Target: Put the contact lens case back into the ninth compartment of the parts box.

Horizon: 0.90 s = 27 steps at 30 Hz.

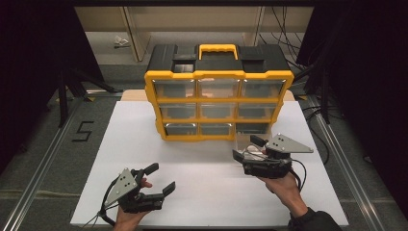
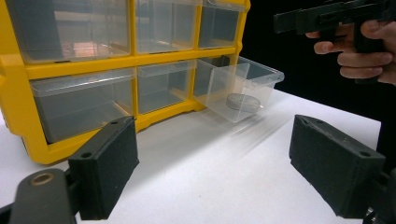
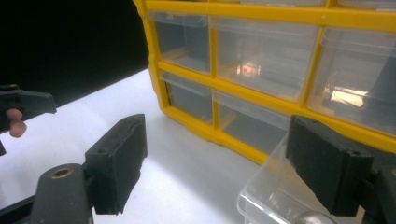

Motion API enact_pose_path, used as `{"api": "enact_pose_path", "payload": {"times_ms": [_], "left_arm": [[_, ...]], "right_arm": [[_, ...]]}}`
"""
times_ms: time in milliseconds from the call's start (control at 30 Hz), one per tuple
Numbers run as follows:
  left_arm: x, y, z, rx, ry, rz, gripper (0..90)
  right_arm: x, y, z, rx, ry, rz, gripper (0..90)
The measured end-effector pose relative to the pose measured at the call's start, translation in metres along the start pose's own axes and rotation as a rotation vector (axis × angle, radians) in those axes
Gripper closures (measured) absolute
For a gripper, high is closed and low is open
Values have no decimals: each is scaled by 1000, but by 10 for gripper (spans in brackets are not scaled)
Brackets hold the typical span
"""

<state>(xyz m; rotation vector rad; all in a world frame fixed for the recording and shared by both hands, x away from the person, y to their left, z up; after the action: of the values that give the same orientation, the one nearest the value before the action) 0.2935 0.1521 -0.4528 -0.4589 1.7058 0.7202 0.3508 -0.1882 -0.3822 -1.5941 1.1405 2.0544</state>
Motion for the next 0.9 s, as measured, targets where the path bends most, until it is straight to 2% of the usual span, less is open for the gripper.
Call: {"api": "enact_pose_path", "payload": {"times_ms": [900], "left_arm": [[0,0,0,4,-2,2,150]], "right_arm": [[11,8,4,-5,-6,-94,198]]}}
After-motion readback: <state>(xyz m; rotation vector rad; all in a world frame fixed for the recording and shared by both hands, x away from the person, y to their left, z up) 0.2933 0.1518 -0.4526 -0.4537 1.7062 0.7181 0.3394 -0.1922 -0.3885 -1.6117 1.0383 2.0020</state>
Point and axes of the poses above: each handheld gripper's, and its own axes: y roughly backward along the jaws, x roughly out of its underside, z roughly to its left, the point moved 3 cm from there along -y, roughly forward along the jaws, and after that the axes turned 5 degrees about z, right-handed, at the moved point
